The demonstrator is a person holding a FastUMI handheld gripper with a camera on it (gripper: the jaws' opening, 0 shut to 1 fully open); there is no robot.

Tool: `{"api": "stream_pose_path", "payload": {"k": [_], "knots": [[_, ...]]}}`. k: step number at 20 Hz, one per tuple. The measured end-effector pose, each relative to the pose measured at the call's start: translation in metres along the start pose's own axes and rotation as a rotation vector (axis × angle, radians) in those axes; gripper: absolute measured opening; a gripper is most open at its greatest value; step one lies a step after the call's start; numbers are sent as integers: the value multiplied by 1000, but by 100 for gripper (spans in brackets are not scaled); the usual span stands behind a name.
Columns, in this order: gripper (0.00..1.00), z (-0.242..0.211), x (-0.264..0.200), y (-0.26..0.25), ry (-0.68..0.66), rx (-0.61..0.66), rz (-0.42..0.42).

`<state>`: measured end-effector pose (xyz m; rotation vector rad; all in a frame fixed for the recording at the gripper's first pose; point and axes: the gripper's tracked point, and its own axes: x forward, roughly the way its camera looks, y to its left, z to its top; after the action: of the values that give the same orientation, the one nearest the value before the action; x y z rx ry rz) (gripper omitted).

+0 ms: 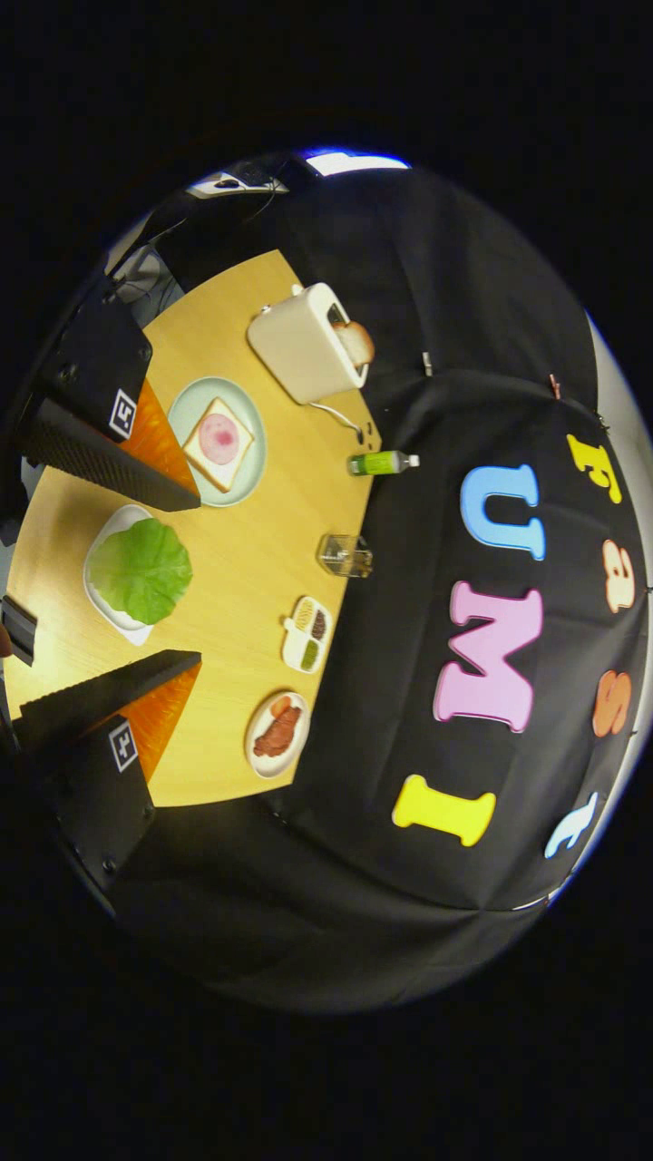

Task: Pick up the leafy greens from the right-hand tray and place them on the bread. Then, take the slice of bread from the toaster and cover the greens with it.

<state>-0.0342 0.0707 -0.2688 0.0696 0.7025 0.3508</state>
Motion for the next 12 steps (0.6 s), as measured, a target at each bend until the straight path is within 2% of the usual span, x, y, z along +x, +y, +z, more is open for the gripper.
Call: {"api": "stream_pose_path", "payload": {"k": [6,8,12], "knots": [[90,-78,59,7,230,59,76],[84,-91,71,1,285,68,75],[78,-106,99,1,338,97,78]]}}
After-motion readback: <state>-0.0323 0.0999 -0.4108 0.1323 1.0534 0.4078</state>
